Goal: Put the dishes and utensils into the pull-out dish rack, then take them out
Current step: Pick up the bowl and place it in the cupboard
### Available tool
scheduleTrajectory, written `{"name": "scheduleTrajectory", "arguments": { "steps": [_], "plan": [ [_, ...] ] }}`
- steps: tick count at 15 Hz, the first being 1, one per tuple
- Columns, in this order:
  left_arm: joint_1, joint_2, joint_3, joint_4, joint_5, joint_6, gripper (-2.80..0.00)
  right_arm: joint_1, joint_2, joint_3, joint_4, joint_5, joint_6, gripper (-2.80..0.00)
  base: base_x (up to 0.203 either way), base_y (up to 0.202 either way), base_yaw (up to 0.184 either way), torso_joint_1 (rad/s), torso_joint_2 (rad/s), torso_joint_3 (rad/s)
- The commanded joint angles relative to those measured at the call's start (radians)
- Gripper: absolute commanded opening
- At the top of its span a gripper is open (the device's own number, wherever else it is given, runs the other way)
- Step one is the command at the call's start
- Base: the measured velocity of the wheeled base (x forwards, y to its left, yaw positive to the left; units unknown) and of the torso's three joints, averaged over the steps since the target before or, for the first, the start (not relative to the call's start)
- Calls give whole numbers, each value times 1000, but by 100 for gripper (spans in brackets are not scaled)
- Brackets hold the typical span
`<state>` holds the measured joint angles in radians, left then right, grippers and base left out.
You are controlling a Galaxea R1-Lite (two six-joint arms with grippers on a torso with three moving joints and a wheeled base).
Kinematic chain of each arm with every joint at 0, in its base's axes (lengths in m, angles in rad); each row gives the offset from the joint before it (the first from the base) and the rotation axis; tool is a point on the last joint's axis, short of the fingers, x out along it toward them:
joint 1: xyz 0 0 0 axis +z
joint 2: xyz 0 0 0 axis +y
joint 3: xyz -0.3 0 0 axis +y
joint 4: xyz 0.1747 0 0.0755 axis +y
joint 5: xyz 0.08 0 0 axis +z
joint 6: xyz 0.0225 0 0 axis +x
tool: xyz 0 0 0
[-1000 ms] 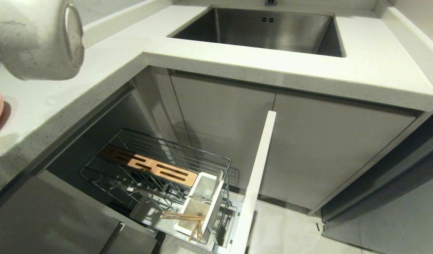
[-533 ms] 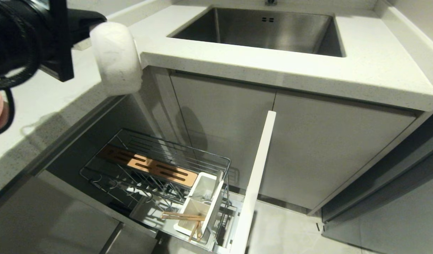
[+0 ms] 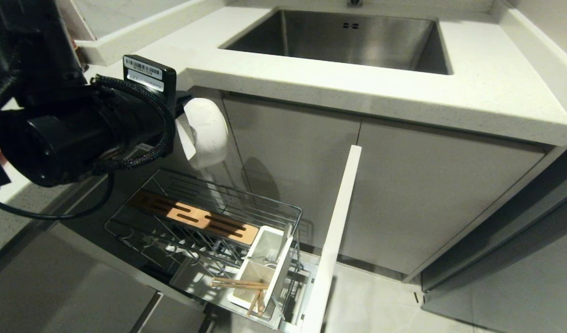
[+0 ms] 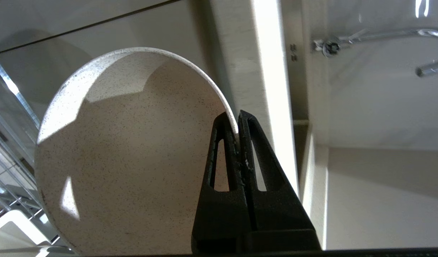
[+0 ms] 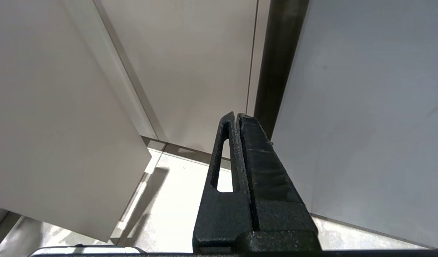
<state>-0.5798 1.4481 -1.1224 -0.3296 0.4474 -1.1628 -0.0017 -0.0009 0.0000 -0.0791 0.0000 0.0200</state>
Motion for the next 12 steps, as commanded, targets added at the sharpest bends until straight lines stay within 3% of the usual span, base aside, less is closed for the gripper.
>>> {"name": "scheduleTrajectory", "arguments": {
  "steps": [1,3,5,9,12],
  "plan": [
    [-25,29,83,-68,49,-31,-280,0,1,26,-1,-1,0,-280,0,0,0,0,0,0],
    [-49,48,158,-133,113,-66,-280,0,1,26,-1,0,0,-280,0,0,0,0,0,0],
    [-47,87,232,-204,127,-94,-280,0,1,26,-1,0,0,-280,0,0,0,0,0,0],
    [30,168,305,-350,127,-153,-280,0,1,26,-1,0,0,-280,0,0,0,0,0,0],
    [79,232,351,-479,88,-176,-280,0,1,26,-1,0,0,-280,0,0,0,0,0,0]
  ]
}}
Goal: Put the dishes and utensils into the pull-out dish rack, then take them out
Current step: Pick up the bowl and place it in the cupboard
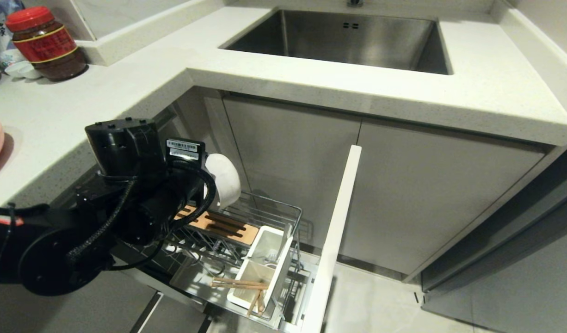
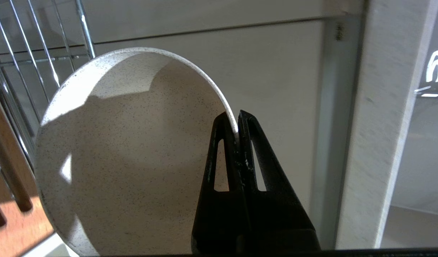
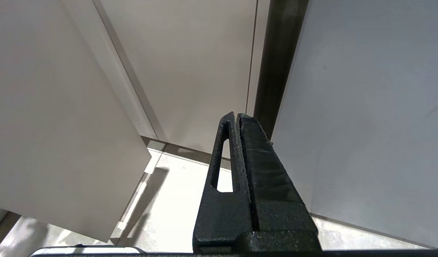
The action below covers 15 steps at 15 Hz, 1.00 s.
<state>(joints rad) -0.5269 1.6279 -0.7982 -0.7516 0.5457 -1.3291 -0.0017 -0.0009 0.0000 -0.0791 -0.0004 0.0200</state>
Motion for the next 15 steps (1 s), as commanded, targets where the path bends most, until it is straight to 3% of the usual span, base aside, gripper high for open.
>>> {"name": "scheduleTrajectory", "arguments": {
  "steps": [1,6,10,15],
  "plan": [
    [38,64,39,-88,-26,-17,-280,0,1,26,-1,0,0,-280,0,0,0,0,0,0],
    [71,171,68,-331,-85,-54,-280,0,1,26,-1,0,0,-280,0,0,0,0,0,0],
    [71,236,77,-414,-114,-57,-280,0,1,26,-1,-1,0,-280,0,0,0,0,0,0],
    [74,254,89,-437,-115,-84,-280,0,1,26,-1,0,0,-280,0,0,0,0,0,0]
  ]
}}
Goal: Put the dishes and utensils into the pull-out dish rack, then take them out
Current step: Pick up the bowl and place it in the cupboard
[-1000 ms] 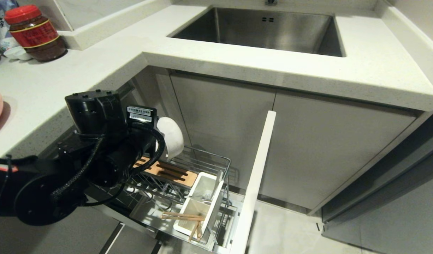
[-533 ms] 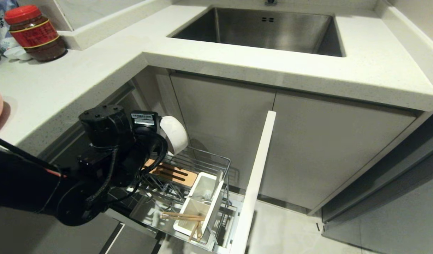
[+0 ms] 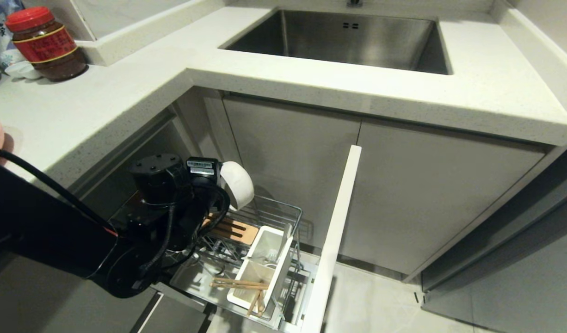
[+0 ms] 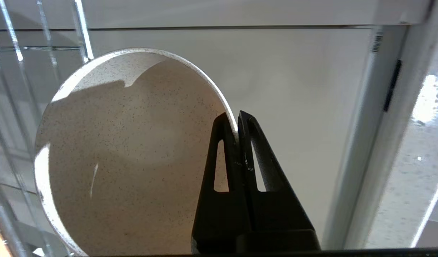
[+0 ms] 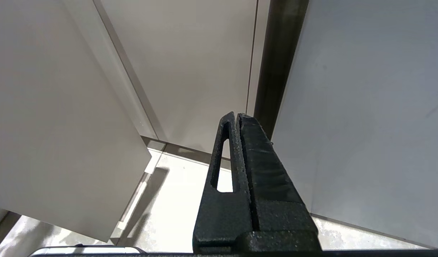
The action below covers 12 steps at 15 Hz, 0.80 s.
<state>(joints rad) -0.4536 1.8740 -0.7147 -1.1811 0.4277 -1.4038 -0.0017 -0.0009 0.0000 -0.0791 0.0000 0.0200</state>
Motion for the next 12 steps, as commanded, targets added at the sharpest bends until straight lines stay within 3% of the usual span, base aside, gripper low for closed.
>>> {"name": "scheduleTrajectory", "arguments": {
  "steps": [1,12],
  "plan": [
    [0,10,8,-8,3,-12,-280,0,1,26,-1,-1,0,-280,0,0,0,0,0,0],
    [-2,62,44,-52,-6,-34,-280,0,1,26,-1,-1,0,-280,0,0,0,0,0,0]
  ]
}}
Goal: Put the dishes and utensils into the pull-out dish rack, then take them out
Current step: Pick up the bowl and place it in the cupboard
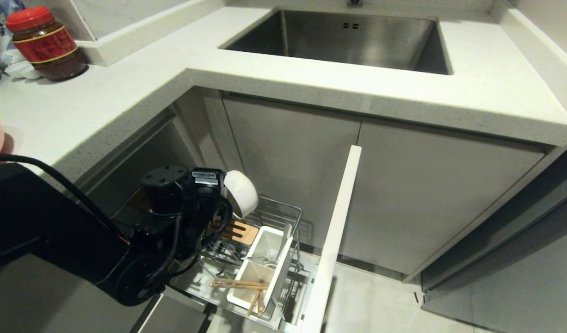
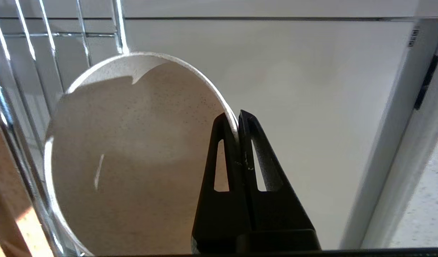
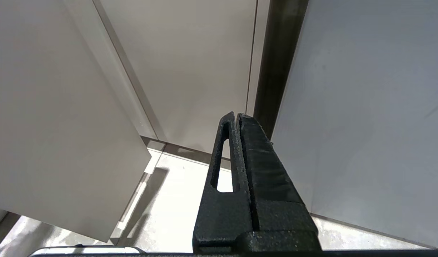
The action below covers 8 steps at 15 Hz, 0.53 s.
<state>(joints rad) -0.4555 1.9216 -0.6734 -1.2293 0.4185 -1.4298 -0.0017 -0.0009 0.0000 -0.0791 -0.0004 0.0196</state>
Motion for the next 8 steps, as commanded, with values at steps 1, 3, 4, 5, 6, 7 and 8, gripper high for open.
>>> {"name": "scheduleTrajectory", "arguments": {
  "steps": [1,3,4,5,6,7,8],
  "plan": [
    [0,17,6,-4,3,-9,-280,0,1,26,-1,0,0,-280,0,0,0,0,0,0],
    [0,19,6,-4,3,-9,-280,0,1,26,-1,0,0,-280,0,0,0,0,0,0],
    [0,19,6,-4,3,-9,-280,0,1,26,-1,0,0,-280,0,0,0,0,0,0],
    [0,20,6,-3,3,-9,-280,0,1,26,-1,0,0,-280,0,0,0,0,0,0],
    [0,19,6,-3,3,-9,-280,0,1,26,-1,0,0,-280,0,0,0,0,0,0],
    [0,19,6,-3,3,-9,-280,0,1,27,-1,-1,0,-280,0,0,0,0,0,0],
    [0,19,6,-1,3,-9,-280,0,1,26,-1,0,0,-280,0,0,0,0,0,0]
  ]
}}
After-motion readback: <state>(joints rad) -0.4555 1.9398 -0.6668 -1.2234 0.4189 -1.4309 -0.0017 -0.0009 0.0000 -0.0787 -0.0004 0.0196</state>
